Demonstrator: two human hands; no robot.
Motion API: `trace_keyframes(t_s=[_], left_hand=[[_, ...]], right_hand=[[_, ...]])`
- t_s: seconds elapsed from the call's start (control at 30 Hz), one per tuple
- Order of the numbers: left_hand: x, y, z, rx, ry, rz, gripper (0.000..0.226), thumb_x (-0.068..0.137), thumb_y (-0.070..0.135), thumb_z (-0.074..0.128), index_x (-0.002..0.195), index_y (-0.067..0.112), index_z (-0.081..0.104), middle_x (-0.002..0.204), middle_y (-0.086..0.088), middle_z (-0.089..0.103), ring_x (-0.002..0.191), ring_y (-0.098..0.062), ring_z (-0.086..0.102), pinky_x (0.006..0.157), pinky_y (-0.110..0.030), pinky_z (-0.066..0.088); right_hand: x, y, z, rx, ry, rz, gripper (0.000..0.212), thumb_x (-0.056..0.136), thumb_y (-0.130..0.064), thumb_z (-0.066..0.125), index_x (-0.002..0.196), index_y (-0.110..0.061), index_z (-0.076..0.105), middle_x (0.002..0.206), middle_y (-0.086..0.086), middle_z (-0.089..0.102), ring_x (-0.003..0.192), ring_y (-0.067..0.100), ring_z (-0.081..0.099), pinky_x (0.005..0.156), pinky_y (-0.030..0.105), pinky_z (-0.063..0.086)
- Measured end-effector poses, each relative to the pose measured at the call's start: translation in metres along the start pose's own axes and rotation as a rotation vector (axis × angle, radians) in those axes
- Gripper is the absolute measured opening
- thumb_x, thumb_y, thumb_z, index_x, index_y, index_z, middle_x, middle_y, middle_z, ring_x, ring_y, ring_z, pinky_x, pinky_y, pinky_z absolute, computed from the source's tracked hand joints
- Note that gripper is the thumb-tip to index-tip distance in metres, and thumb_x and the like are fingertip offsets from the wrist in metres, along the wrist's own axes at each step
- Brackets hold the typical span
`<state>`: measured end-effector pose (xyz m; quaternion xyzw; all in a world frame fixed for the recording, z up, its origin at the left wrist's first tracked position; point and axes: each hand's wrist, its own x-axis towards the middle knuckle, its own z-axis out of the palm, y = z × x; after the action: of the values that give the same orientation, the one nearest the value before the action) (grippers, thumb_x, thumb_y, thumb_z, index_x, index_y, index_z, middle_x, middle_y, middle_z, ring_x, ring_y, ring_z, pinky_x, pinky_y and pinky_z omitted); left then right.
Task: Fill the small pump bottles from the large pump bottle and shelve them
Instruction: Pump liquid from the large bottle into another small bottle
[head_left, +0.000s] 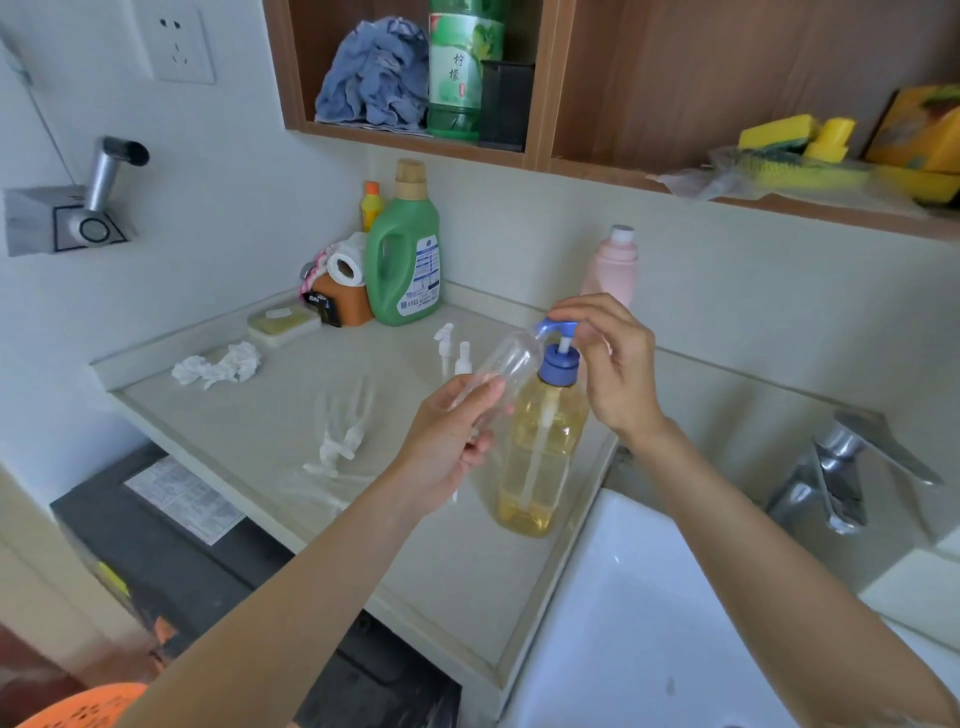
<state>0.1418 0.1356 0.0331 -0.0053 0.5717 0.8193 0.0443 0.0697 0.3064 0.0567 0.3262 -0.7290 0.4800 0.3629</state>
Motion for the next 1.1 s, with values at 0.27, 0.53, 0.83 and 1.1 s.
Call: trace_keyframes(t_s=[0.27,0.53,0.83,1.1], left_hand=[[0.006,-0.012,-0.002,-0.158,-0.027,-0.129,0.027,0.074,0.043,0.060,0.085,0.018,0.065,0.070,0.000,0.062,0.038,-0.005,0.026,0.033,-0.012,0.018],[0.007,-0.012,-0.010,-0.175,-0.043,-0.175,0.036,0.073,0.047,0.060,0.092,0.017,0.065,0.073,-0.002,0.063,0.037,-0.005,0.030,0.033,-0.011,0.018],[0.008,-0.001,-0.007,-0.326,-0.119,-0.186,0.039,0.079,0.038,0.055,0.106,0.010,0.059,0.077,-0.007,0.066,0.037,-0.007,0.040,0.033,-0.012,0.030],[0.011,-0.009,-0.012,-0.328,-0.037,-0.177,0.040,0.076,0.035,0.061,0.108,0.011,0.058,0.091,-0.009,0.063,0.038,-0.009,0.041,0.035,-0.013,0.031]], right_hand=[[-0.025,0.007,0.013,0.043,0.109,-0.002,0.038,0.093,-0.016,0.038,0.099,0.004,0.069,0.104,0.017,0.065,0.103,0.029,0.061,0.092,0.037,0.048],[-0.029,0.001,0.022,-0.083,0.125,-0.012,0.035,0.076,-0.008,0.040,0.095,0.001,0.069,0.100,0.005,0.062,0.097,0.028,0.060,0.090,0.032,0.046],[-0.002,-0.004,0.001,-0.085,0.064,-0.001,0.034,0.090,-0.014,0.041,0.095,0.000,0.072,0.098,0.007,0.066,0.095,0.020,0.063,0.087,0.034,0.050],[-0.026,-0.001,0.033,-0.130,0.268,0.001,0.034,0.075,-0.006,0.039,0.088,0.002,0.069,0.094,0.003,0.065,0.091,0.024,0.060,0.084,0.026,0.045]])
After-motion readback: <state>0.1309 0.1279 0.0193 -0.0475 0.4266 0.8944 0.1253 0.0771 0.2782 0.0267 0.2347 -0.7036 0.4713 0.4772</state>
